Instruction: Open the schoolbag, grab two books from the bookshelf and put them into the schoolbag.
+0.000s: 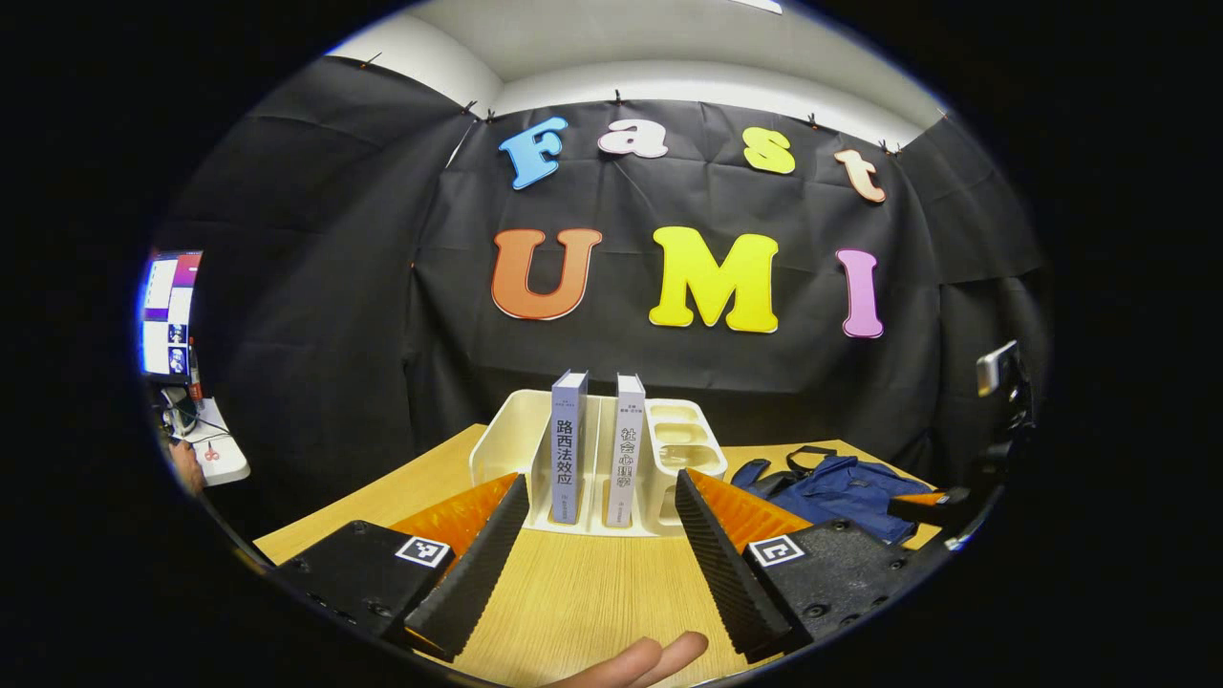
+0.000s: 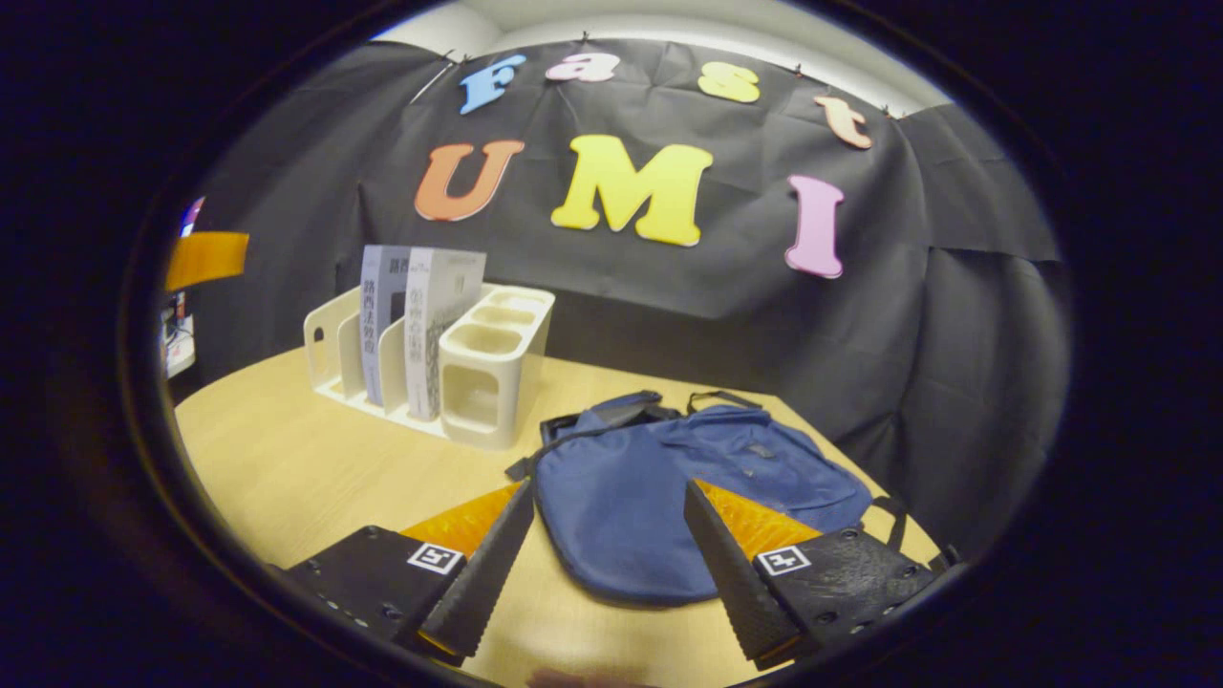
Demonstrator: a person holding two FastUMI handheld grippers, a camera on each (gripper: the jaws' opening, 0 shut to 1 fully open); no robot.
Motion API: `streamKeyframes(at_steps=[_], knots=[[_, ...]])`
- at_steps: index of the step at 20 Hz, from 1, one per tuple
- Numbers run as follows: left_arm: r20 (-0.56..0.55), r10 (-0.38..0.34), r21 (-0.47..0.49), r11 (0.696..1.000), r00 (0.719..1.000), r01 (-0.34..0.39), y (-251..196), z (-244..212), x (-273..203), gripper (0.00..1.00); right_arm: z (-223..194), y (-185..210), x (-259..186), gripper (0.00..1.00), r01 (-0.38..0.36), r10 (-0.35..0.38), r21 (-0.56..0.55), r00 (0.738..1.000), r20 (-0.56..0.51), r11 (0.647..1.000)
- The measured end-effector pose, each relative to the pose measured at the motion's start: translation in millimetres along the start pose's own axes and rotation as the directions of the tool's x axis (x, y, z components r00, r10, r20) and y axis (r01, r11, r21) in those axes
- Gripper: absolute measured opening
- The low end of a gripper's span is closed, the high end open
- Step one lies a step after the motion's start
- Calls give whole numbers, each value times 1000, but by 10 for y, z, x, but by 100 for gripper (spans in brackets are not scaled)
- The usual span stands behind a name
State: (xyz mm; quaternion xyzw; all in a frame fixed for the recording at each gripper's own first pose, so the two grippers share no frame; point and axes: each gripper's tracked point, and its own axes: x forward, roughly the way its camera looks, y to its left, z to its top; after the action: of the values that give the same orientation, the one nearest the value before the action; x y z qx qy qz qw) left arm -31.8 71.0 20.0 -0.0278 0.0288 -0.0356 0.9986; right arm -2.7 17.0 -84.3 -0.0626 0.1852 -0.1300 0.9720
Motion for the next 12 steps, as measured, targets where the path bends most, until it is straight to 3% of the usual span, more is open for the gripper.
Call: streamKeyframes(at_steps=[5, 12], knots=[[-5, 17, 17, 1000, 1000, -17, 51, -18, 22, 98, -239, 187, 310, 96, 15, -23, -113, 997, -67, 993], [23, 14, 59, 998, 1000, -16, 36, 46, -21, 97, -392, 120, 578, 97, 120, -155, -313, 984, -88, 942]])
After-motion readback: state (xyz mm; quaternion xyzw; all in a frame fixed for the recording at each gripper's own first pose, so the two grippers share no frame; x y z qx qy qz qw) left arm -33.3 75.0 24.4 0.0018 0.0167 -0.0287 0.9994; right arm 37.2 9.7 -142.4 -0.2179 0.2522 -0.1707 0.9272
